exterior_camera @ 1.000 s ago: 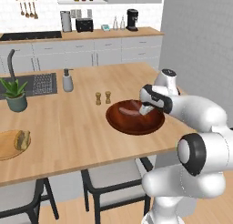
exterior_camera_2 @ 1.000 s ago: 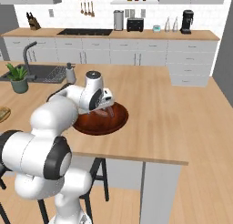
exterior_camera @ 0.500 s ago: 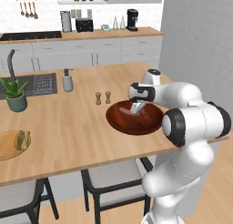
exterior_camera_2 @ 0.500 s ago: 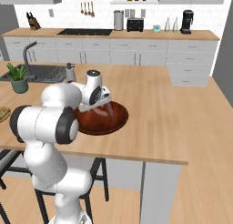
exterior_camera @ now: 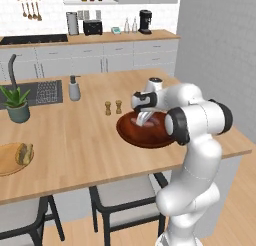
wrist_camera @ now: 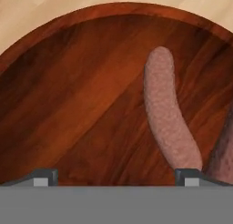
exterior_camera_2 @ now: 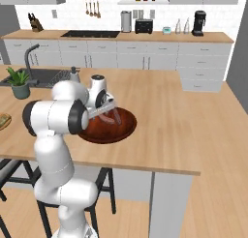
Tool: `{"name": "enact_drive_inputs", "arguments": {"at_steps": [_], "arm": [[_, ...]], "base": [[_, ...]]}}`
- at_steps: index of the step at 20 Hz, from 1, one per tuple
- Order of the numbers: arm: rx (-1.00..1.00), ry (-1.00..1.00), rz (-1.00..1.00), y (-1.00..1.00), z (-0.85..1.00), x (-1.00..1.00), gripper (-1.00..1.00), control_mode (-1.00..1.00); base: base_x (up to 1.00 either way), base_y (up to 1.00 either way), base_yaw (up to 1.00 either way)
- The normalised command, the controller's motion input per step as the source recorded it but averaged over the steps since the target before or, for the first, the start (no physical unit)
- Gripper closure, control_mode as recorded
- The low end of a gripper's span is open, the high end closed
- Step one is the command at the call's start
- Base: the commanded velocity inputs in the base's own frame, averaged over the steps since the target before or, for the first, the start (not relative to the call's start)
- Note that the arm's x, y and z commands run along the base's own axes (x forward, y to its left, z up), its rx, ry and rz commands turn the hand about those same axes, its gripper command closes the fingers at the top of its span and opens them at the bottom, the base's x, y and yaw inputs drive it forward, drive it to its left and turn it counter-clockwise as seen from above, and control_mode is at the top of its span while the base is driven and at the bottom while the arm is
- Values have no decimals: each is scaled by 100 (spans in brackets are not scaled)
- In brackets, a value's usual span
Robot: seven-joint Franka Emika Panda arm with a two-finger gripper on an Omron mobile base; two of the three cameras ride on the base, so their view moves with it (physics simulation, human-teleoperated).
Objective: Place one bun and one sausage from the bowl on each plate.
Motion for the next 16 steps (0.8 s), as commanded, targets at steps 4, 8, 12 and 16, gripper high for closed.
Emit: {"name": "enact_drive_inputs", "arguments": {"at_steps": [4, 8, 12, 16], "arm": [[-5, 9, 14, 37, -31, 50, -100, -100], [0, 1, 6, 3, -38, 20, -100, -100], [0, -1, 0, 0, -41, 21, -100, -100], [0, -8, 0, 0, -17, 37, -100, -100]], "base": [[0, 0, 0], [0, 0, 0], [0, 0, 0], [0, 0, 0]]}}
